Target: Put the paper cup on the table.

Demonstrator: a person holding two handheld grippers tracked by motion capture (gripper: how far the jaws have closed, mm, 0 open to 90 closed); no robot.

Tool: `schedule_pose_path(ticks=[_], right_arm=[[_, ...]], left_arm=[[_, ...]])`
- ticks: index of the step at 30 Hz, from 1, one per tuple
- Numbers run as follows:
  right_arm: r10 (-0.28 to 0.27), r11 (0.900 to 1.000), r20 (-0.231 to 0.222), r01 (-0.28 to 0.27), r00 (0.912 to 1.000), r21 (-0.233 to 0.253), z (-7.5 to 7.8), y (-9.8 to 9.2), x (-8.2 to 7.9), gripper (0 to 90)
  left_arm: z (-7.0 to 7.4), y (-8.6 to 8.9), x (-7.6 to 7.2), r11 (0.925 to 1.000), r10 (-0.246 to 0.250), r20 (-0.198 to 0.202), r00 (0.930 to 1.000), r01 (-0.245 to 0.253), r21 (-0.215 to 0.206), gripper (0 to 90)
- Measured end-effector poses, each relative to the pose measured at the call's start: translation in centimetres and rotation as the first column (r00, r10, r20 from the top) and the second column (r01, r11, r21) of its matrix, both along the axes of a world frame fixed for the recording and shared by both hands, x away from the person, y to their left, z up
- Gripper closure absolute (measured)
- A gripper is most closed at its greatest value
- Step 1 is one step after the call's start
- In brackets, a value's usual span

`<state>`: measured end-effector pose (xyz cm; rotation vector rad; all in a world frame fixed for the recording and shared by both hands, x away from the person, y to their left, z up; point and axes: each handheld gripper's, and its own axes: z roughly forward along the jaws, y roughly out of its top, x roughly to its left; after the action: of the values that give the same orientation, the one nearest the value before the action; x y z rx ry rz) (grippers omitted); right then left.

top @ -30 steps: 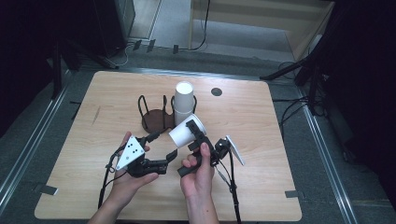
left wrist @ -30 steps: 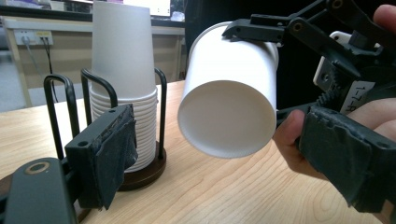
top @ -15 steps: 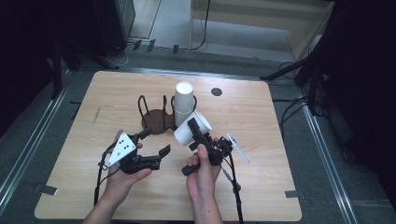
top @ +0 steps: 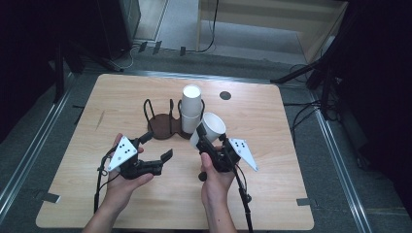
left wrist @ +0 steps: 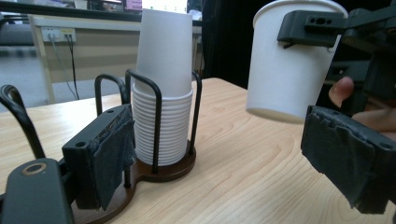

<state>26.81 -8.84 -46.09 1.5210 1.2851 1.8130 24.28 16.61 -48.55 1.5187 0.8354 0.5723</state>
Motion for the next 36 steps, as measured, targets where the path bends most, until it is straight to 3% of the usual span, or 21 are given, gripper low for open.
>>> schedule_pose_path(ticks=[6,11,14,22,30,36], right_arm=[[0.008,0.997,0.057,-0.004,0.9983,-0.071,0.0,-0.1,-0.1,29.3],[0.018,0.989,0.086,-0.005,0.9961,-0.146,-0.2,-0.4,-0.1,29.5],[0.020,0.986,0.097,-0.004,0.9951,-0.165,-0.5,-0.7,0.0,30.7],[0.040,0.966,0.152,0.001,0.9875,-0.259,-0.4,-1.5,0.3,31.1],[0.031,0.944,0.180,0.031,0.9831,-0.330,-0.3,-2.9,0.8,30.9],[-0.005,0.941,0.173,0.064,0.9849,-0.333,-0.9,-4.1,1.8,30.6]], left_arm=[[-0.1,0.8,0.1,0.9999,0.013,-0.013,0.9998,-0.013,-0.002,10.4],[-0.2,1.6,-0.1,0.9996,0.025,-0.036,0.9991,-0.024,0.012,10.5],[-0.3,2.3,-0.1,0.9993,0.034,-0.052,0.9981,-0.034,0.013,10.5],[-1.0,4.2,-0.3,0.9978,0.067,-0.096,0.9932,-0.066,0.010,10.4],[-1.9,6.8,-0.5,0.9900,0.141,-0.116,0.9832,-0.140,0.013,10.4],[-2.4,8.9,-0.9,0.9817,0.185,-0.164,0.9689,-0.190,-0.014,10.5]])
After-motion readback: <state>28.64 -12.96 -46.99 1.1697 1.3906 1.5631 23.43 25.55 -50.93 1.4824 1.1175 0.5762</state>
